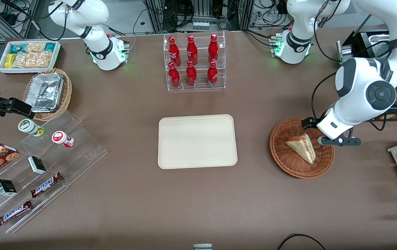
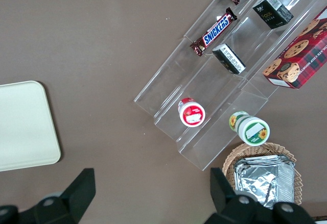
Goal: Place sandwich from basket to tray
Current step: 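Move the left gripper over the wicker basket above the wrapped sandwich, then lower the left gripper and close it on the wrapped sandwich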
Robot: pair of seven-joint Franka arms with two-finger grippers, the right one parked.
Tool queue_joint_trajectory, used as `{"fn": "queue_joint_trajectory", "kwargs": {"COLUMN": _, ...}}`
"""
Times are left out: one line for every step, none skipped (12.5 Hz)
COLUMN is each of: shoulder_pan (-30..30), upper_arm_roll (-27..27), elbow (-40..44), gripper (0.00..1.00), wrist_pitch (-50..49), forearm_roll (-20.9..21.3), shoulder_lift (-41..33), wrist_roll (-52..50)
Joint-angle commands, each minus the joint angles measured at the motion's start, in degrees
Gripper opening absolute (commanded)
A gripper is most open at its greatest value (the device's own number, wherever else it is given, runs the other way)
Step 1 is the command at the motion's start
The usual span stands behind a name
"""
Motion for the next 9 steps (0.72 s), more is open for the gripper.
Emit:
{"fn": "queue_joint_trajectory", "kwargs": {"shoulder_pan": -0.2, "upper_arm_roll": 0.3, "elbow": -2.1, "gripper": 1.00, "wrist_pitch": 2.6, "forearm_roll": 0.3, "shoulder_lift": -0.7, "wrist_roll": -0.7}}
{"fn": "queue_joint_trajectory", "kwargs": {"shoulder_pan": -0.1, "upper_arm_roll": 0.4, "elbow": -2.2, "gripper": 1.00, "wrist_pitch": 2.9, "forearm_roll": 0.2, "shoulder_lift": -0.7, "wrist_roll": -1.9}}
{"fn": "queue_joint_trajectory", "kwargs": {"shoulder_pan": 0.2, "upper_arm_roll": 0.4, "elbow": -2.5, "gripper": 1.00, "wrist_pitch": 3.6, "forearm_roll": 0.2, "shoulder_lift": -0.7, "wrist_roll": -3.9}}
{"fn": "queue_joint_trajectory", "kwargs": {"shoulder_pan": 0.3, "upper_arm_roll": 0.5, "elbow": -4.0, "gripper": 1.00, "wrist_pitch": 5.4, "forearm_roll": 0.2, "shoulder_lift": -1.1, "wrist_roll": -6.4}}
{"fn": "queue_joint_trajectory", "kwargs": {"shoulder_pan": 0.3, "upper_arm_roll": 0.5, "elbow": -5.4, "gripper": 1.00, "wrist_pitch": 7.5, "forearm_roll": 0.2, "shoulder_lift": -1.5, "wrist_roll": -9.9}}
{"fn": "queue_joint_trajectory", "kwargs": {"shoulder_pan": 0.2, "upper_arm_roll": 0.5, "elbow": -6.2, "gripper": 1.00, "wrist_pitch": 9.0, "forearm_roll": 0.3, "shoulder_lift": -1.6, "wrist_roll": -15.5}}
{"fn": "queue_joint_trajectory", "kwargs": {"shoulder_pan": -0.2, "upper_arm_roll": 0.4, "elbow": -6.7, "gripper": 1.00, "wrist_pitch": 9.8, "forearm_roll": 0.2, "shoulder_lift": -1.3, "wrist_roll": -21.3}}
{"fn": "queue_joint_trajectory", "kwargs": {"shoulder_pan": -0.3, "upper_arm_roll": 0.4, "elbow": -6.9, "gripper": 1.00, "wrist_pitch": 10.4, "forearm_roll": 0.2, "shoulder_lift": -1.1, "wrist_roll": -26.1}}
{"fn": "queue_joint_trajectory", "kwargs": {"shoulder_pan": -0.2, "upper_arm_roll": 0.4, "elbow": -7.5, "gripper": 1.00, "wrist_pitch": 11.9, "forearm_roll": -0.1, "shoulder_lift": -1.1, "wrist_roll": -31.5}}
